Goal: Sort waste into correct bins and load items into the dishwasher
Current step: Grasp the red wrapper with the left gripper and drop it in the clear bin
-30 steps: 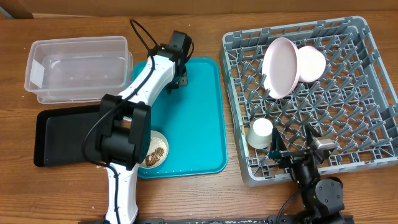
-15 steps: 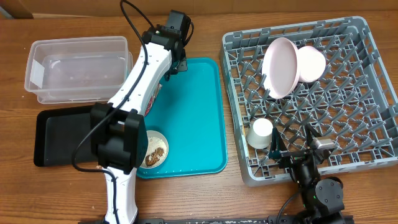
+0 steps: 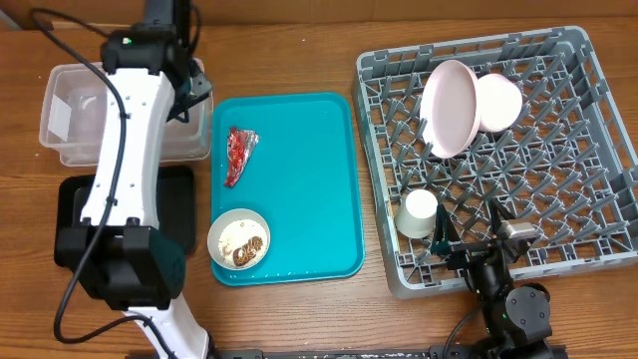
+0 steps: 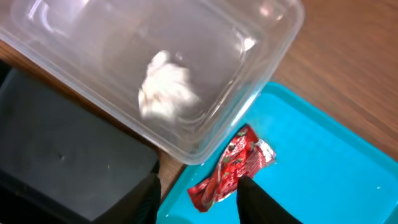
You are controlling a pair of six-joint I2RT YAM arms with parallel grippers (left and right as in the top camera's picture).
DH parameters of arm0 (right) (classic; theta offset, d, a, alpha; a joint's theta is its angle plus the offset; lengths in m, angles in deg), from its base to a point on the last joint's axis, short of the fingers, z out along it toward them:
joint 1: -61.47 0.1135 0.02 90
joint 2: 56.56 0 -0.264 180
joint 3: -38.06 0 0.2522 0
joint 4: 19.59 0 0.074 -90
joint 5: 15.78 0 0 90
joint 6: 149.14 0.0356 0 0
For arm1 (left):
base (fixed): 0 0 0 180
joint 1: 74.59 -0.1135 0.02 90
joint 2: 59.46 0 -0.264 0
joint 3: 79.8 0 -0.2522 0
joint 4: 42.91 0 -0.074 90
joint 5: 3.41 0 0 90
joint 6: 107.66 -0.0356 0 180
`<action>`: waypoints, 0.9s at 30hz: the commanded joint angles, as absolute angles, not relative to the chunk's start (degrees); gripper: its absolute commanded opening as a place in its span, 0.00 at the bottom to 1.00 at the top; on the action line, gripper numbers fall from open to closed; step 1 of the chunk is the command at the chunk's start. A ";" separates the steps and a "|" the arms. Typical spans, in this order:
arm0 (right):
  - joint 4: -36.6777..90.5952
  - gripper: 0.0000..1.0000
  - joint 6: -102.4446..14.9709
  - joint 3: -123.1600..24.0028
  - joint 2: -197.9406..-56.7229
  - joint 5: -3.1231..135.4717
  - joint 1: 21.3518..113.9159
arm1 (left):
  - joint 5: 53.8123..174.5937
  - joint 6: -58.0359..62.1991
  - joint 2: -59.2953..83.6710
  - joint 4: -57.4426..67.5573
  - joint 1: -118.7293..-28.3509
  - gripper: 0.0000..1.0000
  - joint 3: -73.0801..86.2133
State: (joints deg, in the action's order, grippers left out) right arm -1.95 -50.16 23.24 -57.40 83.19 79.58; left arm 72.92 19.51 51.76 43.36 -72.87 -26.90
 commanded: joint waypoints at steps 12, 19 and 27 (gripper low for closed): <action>-2.32 1.00 -50.21 23.85 -56.72 83.15 79.95 | 80.83 0.91 52.35 47.71 -64.28 0.61 -27.44; -2.32 1.00 -50.21 23.85 -56.72 83.15 79.95 | 65.22 0.45 55.30 44.00 -57.92 0.76 -17.28; -2.32 1.00 -50.21 23.85 -56.72 83.15 79.95 | 65.96 2.49 62.54 38.20 -60.70 0.73 -14.39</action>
State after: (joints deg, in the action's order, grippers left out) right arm -1.93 -50.14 23.24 -57.40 83.21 79.58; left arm 65.51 4.28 59.50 40.54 -59.28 -14.88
